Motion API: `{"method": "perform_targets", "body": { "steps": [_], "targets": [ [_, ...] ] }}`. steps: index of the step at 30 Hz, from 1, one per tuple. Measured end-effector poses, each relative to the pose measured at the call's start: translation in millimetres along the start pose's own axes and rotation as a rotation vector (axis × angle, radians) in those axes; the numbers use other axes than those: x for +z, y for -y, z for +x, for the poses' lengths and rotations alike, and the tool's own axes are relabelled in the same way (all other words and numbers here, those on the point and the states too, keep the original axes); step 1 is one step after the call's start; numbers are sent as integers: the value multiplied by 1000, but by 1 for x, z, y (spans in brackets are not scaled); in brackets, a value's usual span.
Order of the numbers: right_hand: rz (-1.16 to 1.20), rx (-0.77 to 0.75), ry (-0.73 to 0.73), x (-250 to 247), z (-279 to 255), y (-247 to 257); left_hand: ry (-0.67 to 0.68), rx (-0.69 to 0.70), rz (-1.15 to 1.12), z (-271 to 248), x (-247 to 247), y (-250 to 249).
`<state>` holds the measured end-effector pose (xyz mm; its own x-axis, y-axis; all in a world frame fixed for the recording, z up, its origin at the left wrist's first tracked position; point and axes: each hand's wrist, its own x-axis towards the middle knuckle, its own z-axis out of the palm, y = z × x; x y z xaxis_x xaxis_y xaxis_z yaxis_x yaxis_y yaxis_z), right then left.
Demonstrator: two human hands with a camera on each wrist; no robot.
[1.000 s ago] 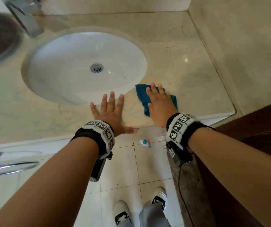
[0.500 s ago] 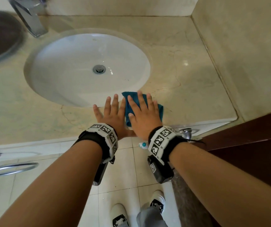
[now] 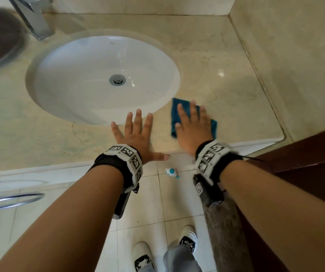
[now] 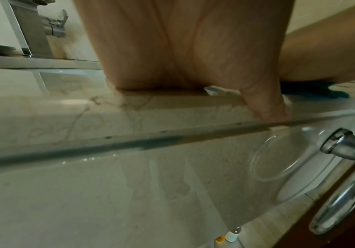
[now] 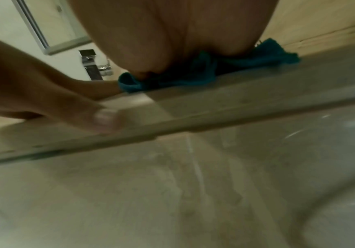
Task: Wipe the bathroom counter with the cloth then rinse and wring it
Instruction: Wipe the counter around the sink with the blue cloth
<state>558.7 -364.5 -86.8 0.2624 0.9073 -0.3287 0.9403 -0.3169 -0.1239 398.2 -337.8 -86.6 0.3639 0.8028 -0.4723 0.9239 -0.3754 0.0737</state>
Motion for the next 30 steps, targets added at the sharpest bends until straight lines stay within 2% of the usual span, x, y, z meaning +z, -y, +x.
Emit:
{"method": "perform_targets", "body": {
  "steps": [3,6,8,10,12,15,17,21,23,27,30],
  "targets": [
    [-45,-148,6,7,-10,29,1,-13,10,1,0,-1],
    [-27,-200,19,6,-4,18,-2,-10,0,1,1,0],
    [-31,-146,-2,2,10,-7,-7,-1,-7,1,2,2],
    [-68,-26,-22,-6,23,-39,-5,5,-15,0,1,3],
    [-2,124,3,-17,26,-62,-4,9,-16,0,1,2],
    [46,224,11,-22,19,-61,-17,8,-28,1,3,3],
    [41,189,5,-15,12,-36,-19,15,-22,0,2,2],
    [-28,-81,21,5,-11,37,-14,-10,2,-1,0,-1],
    [-57,-150,13,13,-18,55,-25,-26,10,-2,-1,-2],
    [-38,-210,49,9,-7,26,2,-7,-3,-2,-1,1],
    [-88,-113,18,3,11,-18,0,11,-24,-1,0,3]
  ]
}}
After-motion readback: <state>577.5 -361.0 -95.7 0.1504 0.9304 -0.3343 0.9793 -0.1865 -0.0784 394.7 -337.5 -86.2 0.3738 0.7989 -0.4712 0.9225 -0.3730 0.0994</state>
